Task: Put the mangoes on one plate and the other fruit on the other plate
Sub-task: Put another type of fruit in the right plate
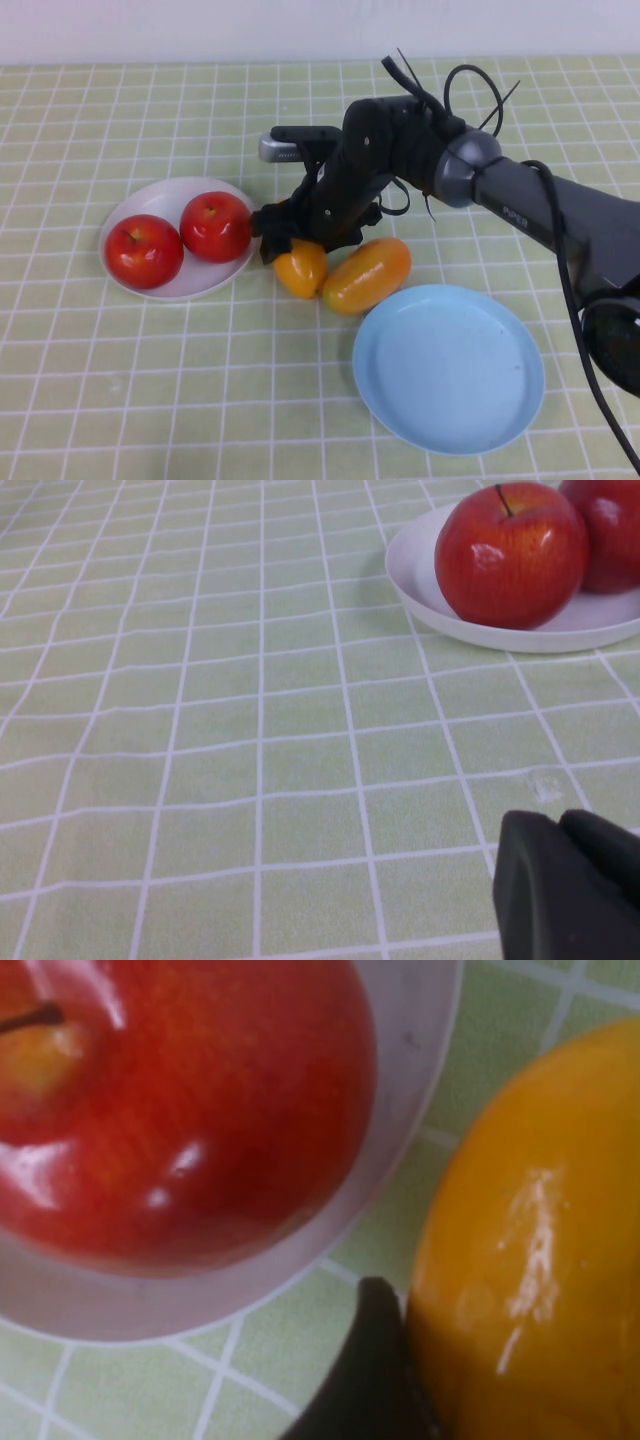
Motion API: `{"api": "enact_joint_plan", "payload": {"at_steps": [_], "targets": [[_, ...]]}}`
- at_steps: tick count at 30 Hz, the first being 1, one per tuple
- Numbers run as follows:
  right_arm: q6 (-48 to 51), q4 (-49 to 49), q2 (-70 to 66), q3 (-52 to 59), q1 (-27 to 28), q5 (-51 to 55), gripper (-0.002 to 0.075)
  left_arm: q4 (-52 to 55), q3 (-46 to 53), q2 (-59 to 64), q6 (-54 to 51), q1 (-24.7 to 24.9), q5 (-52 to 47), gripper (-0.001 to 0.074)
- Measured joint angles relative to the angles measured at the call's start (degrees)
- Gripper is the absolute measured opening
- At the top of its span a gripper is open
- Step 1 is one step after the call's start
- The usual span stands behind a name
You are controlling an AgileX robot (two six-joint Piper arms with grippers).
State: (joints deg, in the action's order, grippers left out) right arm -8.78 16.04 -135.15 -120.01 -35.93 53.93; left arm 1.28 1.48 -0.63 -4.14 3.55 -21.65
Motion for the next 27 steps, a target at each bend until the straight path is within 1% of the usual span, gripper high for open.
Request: {"api": "enact_joint_plan", "payload": {"at_steps": [5,8,12,15,17,20,25,27], "targets": [[1.0,-1.1,-0.1,-4.1,0.0,3.4,0.0503,0.0,0.0,0.0,0.0,0.0,0.0,0.0004],[1.1,-2.7,1.2,-6.5,-0.1,7.1,0.0503,0.0,0.0,0.0,0.0,0.0,0.0,0.0004],[1.1,-4.2,5.2,-6.7,-0.6,14.8,0.0503,0.0,0.0,0.0,0.0,0.0,0.0,0.0004],[1.1,-6.1,9.6,-3.9,-0.5,16.1,0.0503,0.0,0.0,0.0,0.0,0.0,0.0,0.0004],[1.1,-7.5,13.0,1.0,-0.5,16.1,0.0503,0.0,0.0,0.0,0.0,0.0,0.0,0.0004],[0.9,-8.4,19.5,11.8,-0.5,14.4,0.0503,0.0,0.0,0.0,0.0,0.0,0.0,0.0004],[0.2,-7.6,31.1,33.7,-0.5,3.3,0.0503,0.0,0.0,0.0,0.0,0.0,0.0,0.0004],[0.2,-6.8,33.4,40.0,-0.5,-0.9,0.0503,0.0,0.0,0.0,0.0,0.0,0.0,0.0004]]}}
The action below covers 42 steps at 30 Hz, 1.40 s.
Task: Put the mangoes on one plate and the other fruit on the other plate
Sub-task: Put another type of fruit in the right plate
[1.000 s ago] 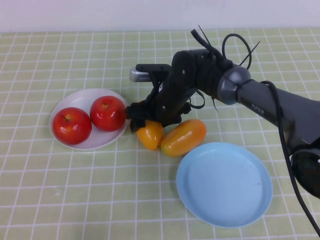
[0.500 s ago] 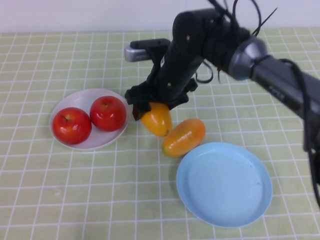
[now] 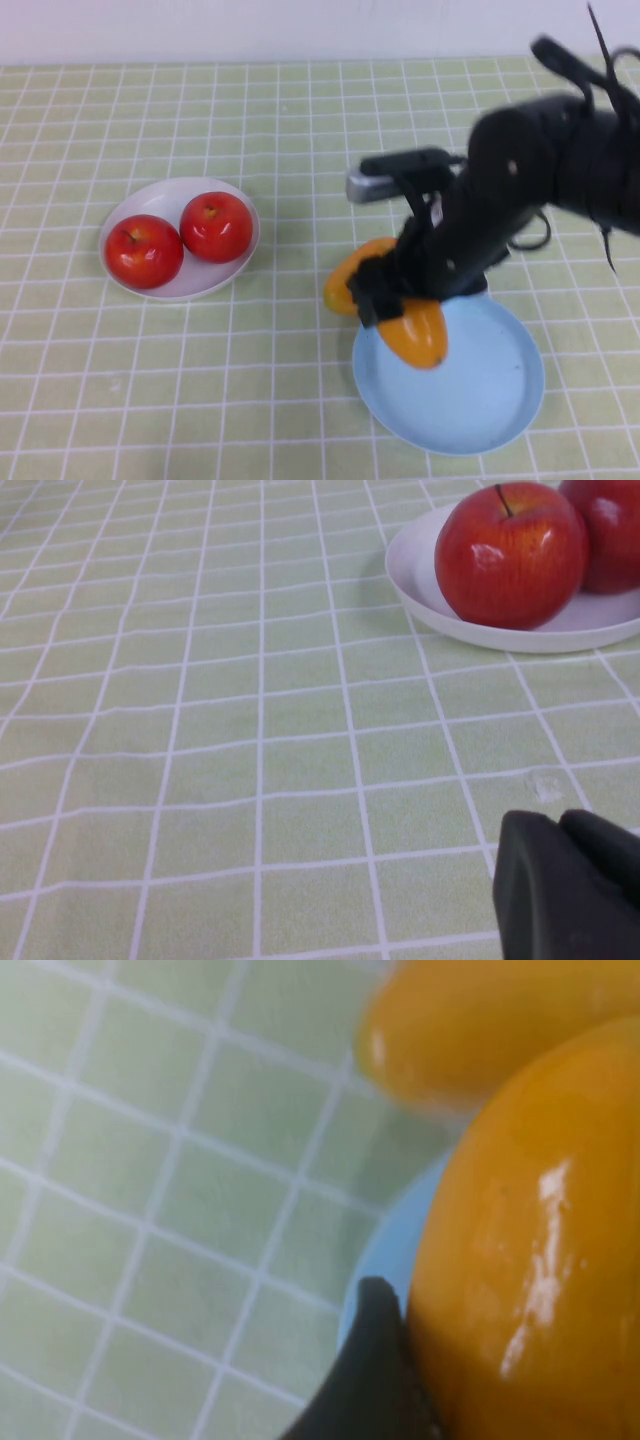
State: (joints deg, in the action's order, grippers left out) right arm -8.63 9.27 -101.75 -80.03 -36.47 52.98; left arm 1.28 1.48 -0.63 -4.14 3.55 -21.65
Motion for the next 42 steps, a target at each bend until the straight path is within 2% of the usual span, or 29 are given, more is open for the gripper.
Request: {"api": "enact_joint_plan", "payload": {"at_steps": [4,12,19,26,34,42], "targets": [[0.0,1.6,0.7,7.2,0.0,-4.0,0.0503,0.0,0.0,0.0,0.0,0.0,0.0,0.0004],[0.0,3.1,-1.5,8.8,0.0,-4.2,0.0503,0.0,0.0,0.0,0.0,0.0,0.0,0.0004],[0.0,3.6,-1.8,8.8,0.0,-4.0,0.0629,0.0,0.0,0.0,0.0,0.0,0.0,0.0004],[0.0,3.6,-1.8,8.8,0.0,-4.1,0.065,0.0,0.0,0.0,0.0,0.0,0.0,0.0004],[-5.6,3.9,0.2,1.4,0.8,-6.8,0.0651,0.0,0.0,0.0,0.0,0.0,0.0,0.0004],[-11.4,4.6,-7.3,-5.9,5.4,-7.5,0.0648,0.0,0.0,0.0,0.0,0.0,0.0,0.0004]]}}
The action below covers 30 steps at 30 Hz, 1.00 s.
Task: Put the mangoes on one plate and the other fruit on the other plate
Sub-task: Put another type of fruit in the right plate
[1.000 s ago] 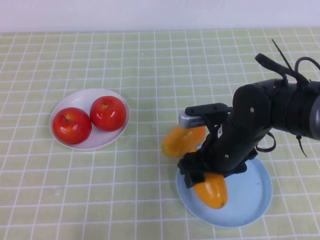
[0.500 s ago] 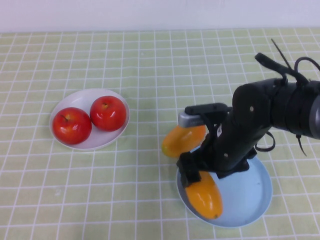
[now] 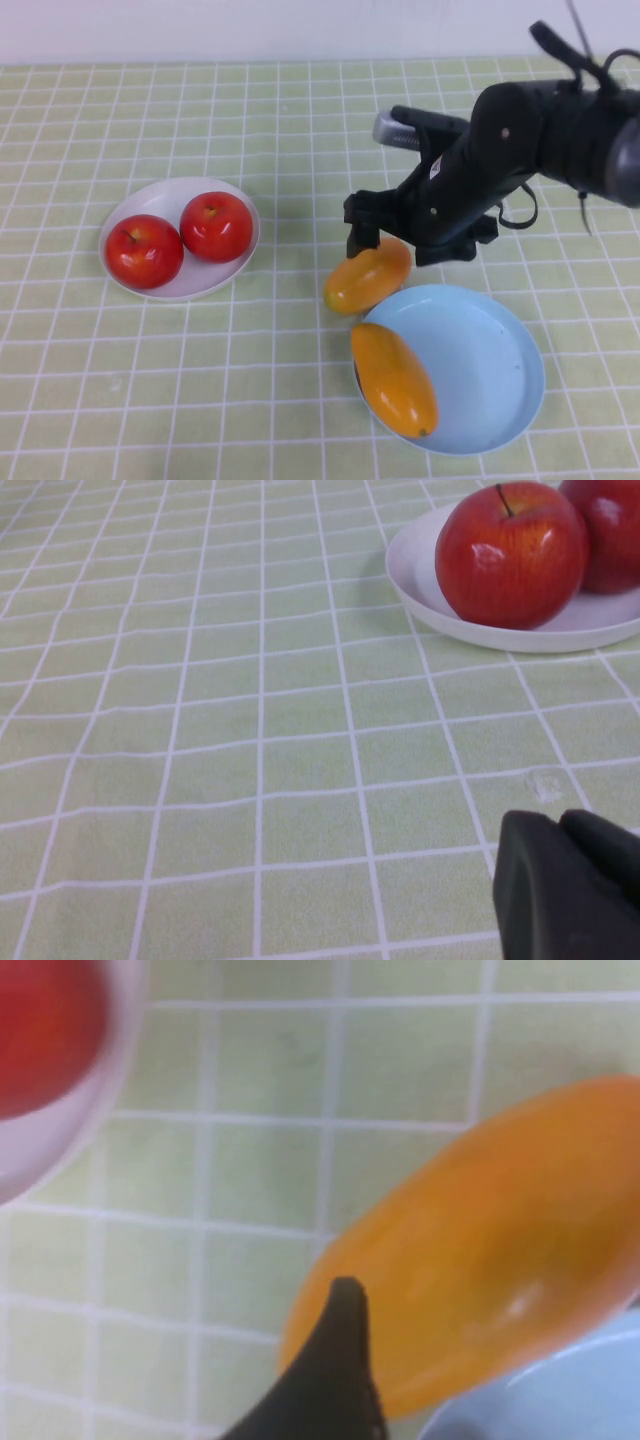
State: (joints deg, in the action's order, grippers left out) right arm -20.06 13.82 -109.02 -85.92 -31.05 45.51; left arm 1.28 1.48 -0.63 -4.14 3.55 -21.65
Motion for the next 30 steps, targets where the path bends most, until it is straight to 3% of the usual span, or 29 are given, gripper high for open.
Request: {"api": "enact_joint_plan", "payload": {"at_steps": [13,20,30], "targets": [[-0.5,3.6,-10.4,-6.9,0.4,2.0,0.0644,0.0,0.0,0.0,0.0,0.0,0.0,0.0004],[3.1,3.8,-12.5,-9.6,0.4,1.8,0.0541,0.0,0.0,0.0,0.0,0.0,0.0,0.0004],[4.9,0.1,-12.1,-11.3,0.4,5.1,0.0542,0.0,0.0,0.0,0.0,0.0,0.0,0.0004]]}}
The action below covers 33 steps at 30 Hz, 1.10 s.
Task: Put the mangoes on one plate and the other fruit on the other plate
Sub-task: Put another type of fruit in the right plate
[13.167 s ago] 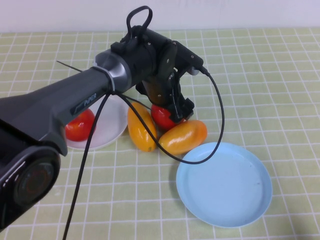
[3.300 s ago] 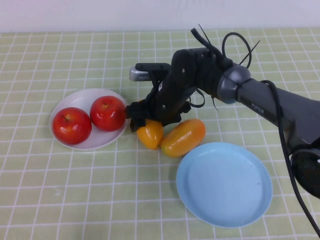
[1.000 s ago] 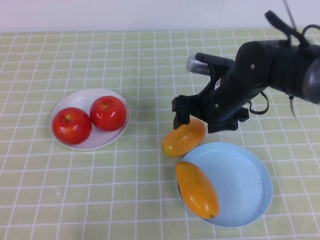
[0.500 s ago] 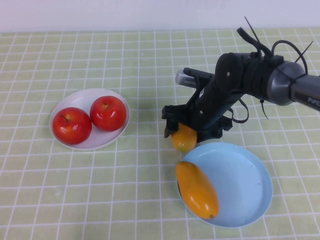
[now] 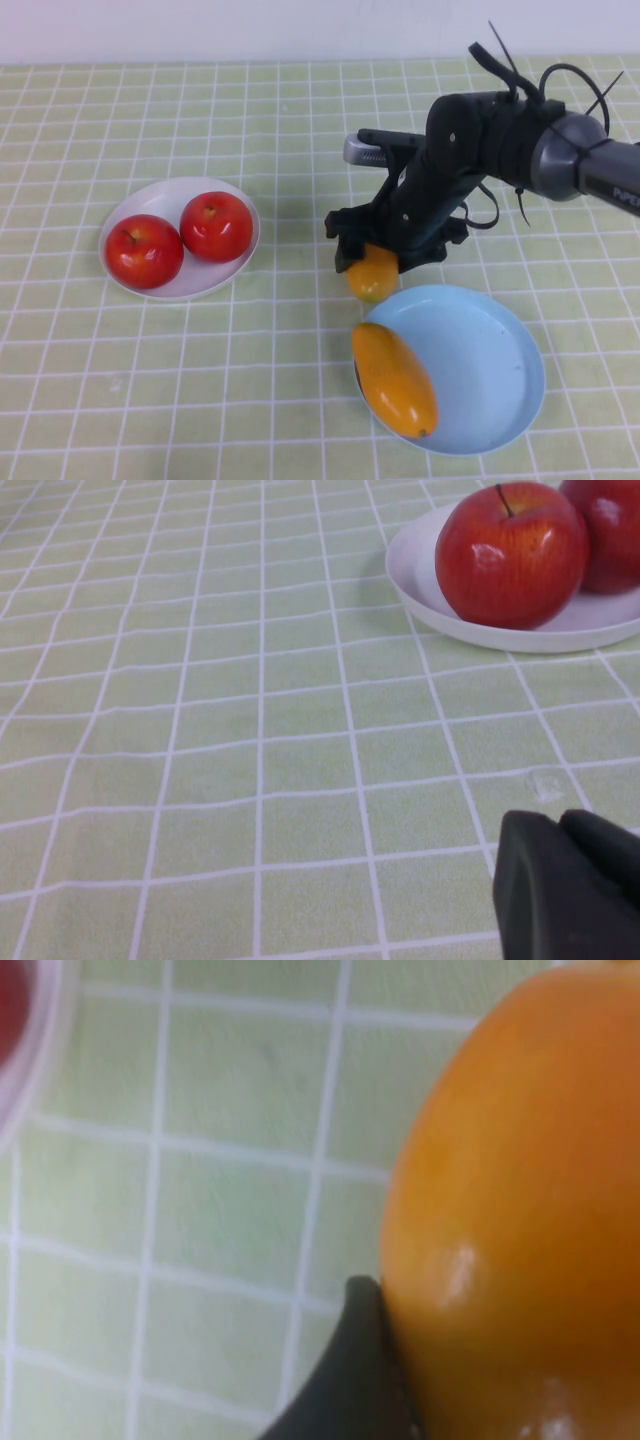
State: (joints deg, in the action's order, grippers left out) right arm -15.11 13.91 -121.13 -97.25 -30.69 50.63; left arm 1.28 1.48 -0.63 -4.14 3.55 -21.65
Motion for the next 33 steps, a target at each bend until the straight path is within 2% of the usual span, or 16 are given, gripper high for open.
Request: {"api": "enact_joint_plan", "payload": {"at_steps": [4,7,14,19,30,33], "targets": [[0.0,-4.5,3.8,0.5,-1.0,4.6,0.0542,0.0,0.0,0.0,0.0,0.0,0.0,0.0004],[0.1,-7.4,10.9,5.2,-2.0,4.4,0.0542,0.0,0.0,0.0,0.0,0.0,0.0,0.0004],[0.4,-8.8,28.0,26.9,-2.4,-0.8,0.0542,0.0,0.0,0.0,0.0,0.0,0.0,0.0004],[1.7,-8.9,30.4,36.1,-2.4,-1.1,0.0542,0.0,0.0,0.0,0.0,0.0,0.0,0.0004],[6.1,-7.3,26.2,37.5,-2.4,-5.1,0.0543,0.0,0.0,0.0,0.0,0.0,0.0,0.0004],[6.2,-6.8,26.2,37.5,-2.4,-5.2,0.058,0.0,0.0,0.0,0.0,0.0,0.0,0.0004]]}}
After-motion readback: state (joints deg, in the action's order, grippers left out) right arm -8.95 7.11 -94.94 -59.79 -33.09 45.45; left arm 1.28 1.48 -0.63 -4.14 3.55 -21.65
